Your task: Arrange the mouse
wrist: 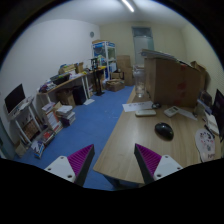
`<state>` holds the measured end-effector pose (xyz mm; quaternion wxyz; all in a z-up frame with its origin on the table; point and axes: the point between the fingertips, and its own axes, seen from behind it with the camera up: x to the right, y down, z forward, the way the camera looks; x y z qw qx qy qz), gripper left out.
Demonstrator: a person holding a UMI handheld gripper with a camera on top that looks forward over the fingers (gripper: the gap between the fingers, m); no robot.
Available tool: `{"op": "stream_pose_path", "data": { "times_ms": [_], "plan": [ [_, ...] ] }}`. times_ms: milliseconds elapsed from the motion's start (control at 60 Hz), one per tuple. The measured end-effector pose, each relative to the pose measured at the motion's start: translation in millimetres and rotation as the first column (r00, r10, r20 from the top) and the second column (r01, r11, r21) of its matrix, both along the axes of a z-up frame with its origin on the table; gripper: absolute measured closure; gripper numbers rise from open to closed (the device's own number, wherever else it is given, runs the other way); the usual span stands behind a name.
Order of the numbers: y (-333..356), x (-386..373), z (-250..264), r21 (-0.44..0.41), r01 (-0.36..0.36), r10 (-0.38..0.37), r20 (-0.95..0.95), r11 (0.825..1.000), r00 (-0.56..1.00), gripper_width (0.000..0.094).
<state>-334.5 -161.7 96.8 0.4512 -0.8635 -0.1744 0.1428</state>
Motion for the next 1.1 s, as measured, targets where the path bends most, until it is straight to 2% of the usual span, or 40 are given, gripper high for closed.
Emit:
{"op": "stream_pose_path", "data": {
  "times_ms": [117, 233, 417, 550, 667, 850, 950, 1000, 1100],
  "plan": [
    [4, 14, -7, -0.002, 0.035, -0.035, -0.006, 0.999, 0.999, 0.0115],
    [24, 55, -42, -0.016, 0.095, -0.094, 0.05, 0.995, 0.994, 0.0119],
    [80, 135, -81, -0.014, 0.195, -0.193, 0.107, 0.981, 0.975, 0.0119],
    [123, 167, -107, -0.027, 0.213, -0.207, 0.148, 0.977, 0.967, 0.0117],
    [159, 167, -112, -0.049, 0.193, -0.187, 0.099, 0.98, 0.977, 0.0109],
    [216, 159, -110, -0.013, 0.173, -0.171, 0.09, 0.985, 0.981, 0.0105],
    [238, 158, -109, 0.015, 0.192, -0.193, 0.076, 0.981, 0.978, 0.0143],
    [247, 163, -110, 0.011, 0.223, -0.223, 0.077, 0.975, 0.972, 0.0296],
    [257, 165, -110, 0.012, 0.256, -0.256, 0.079, 0.967, 0.963, 0.0342]
  ]
}}
